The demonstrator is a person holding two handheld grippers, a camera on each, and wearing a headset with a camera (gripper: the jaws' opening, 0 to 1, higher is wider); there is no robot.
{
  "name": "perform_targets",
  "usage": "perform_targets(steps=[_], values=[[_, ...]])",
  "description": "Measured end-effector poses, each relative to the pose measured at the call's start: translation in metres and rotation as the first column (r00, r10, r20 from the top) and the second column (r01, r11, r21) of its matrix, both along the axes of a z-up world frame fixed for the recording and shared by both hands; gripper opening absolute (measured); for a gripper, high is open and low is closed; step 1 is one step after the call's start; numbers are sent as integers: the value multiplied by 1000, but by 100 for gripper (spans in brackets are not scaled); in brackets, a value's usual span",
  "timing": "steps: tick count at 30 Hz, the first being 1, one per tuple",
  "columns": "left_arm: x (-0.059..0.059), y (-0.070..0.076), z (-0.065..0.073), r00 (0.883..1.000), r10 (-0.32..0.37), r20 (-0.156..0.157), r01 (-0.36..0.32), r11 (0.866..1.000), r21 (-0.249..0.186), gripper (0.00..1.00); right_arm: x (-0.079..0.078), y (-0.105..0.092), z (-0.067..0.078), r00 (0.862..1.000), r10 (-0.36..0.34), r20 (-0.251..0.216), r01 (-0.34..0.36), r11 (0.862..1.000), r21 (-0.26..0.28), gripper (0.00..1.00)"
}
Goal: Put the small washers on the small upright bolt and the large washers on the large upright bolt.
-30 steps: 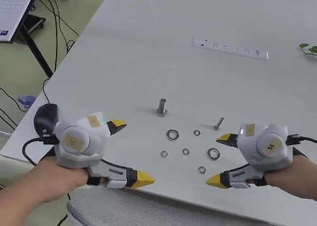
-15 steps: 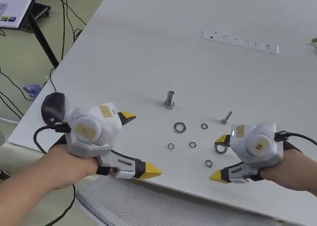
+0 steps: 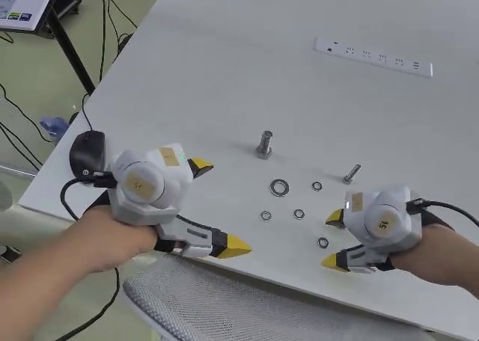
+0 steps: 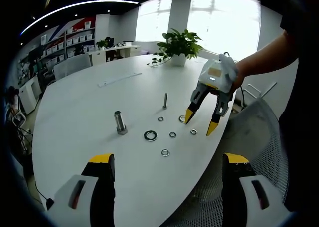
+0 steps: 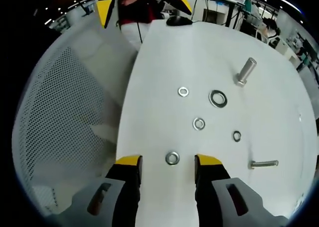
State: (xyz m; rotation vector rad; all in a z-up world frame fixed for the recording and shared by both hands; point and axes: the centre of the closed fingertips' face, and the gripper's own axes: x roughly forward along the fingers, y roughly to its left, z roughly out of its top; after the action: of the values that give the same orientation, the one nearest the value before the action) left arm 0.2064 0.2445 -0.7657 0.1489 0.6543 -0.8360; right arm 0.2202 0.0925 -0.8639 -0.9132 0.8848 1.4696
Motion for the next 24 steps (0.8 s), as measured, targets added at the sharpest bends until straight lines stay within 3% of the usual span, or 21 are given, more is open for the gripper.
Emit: perform_targets(steps=[10,24], values=[[-4,2,0,1000,-3,-12,3,1000,3,87,-1,0,-7,1000,0,4,0,1000,-28,36],[0,2,9,1000,-5,0,5,1000,-7,85,2,-1,-13,999,29,40,-26,996,-91,30]])
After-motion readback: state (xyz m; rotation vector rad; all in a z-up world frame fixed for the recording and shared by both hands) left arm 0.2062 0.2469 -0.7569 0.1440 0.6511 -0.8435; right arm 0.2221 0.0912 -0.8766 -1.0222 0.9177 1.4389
